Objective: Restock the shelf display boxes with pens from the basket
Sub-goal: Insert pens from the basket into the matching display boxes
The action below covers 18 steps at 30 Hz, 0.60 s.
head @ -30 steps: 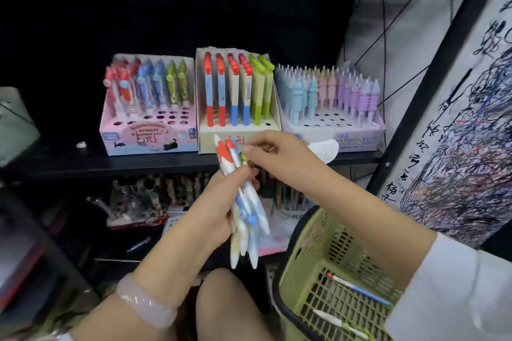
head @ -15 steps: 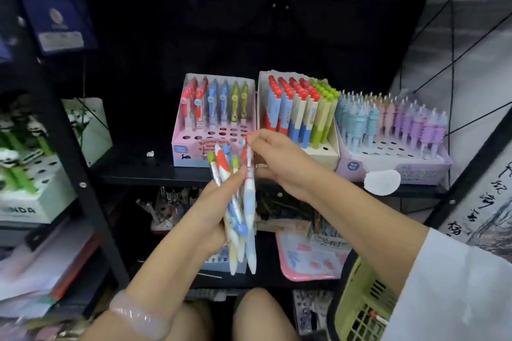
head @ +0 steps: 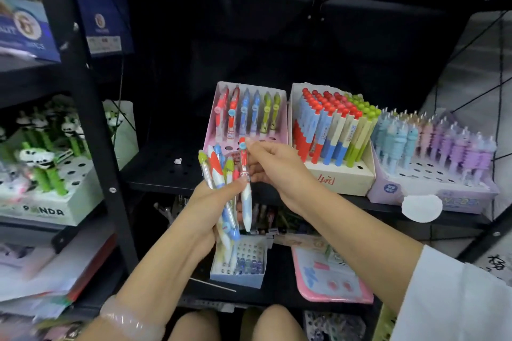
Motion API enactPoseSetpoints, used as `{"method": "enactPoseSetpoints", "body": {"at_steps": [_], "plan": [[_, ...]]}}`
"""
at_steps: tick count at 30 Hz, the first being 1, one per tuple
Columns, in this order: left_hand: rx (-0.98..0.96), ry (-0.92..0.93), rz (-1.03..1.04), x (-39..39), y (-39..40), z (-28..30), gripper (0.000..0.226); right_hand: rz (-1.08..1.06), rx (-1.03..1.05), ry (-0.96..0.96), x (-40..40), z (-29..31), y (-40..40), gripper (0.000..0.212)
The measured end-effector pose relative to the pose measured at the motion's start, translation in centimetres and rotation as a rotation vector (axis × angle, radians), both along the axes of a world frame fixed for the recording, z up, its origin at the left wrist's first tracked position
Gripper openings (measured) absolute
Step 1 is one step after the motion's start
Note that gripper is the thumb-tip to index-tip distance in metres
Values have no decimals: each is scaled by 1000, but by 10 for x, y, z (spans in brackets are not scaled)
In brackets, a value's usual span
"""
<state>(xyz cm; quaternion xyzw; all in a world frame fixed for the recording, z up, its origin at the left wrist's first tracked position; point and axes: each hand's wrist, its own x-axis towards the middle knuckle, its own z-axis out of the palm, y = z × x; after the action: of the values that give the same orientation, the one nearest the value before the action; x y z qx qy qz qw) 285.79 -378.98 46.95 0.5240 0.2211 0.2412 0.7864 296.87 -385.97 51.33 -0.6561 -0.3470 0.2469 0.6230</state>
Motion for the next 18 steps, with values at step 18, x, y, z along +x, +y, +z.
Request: {"method": "enactPoseSetpoints", "body": {"at_steps": [18], "plan": [[-79,-25,99,-15,39,-12,15,-265,-74,-833,23,45,66,12]]}}
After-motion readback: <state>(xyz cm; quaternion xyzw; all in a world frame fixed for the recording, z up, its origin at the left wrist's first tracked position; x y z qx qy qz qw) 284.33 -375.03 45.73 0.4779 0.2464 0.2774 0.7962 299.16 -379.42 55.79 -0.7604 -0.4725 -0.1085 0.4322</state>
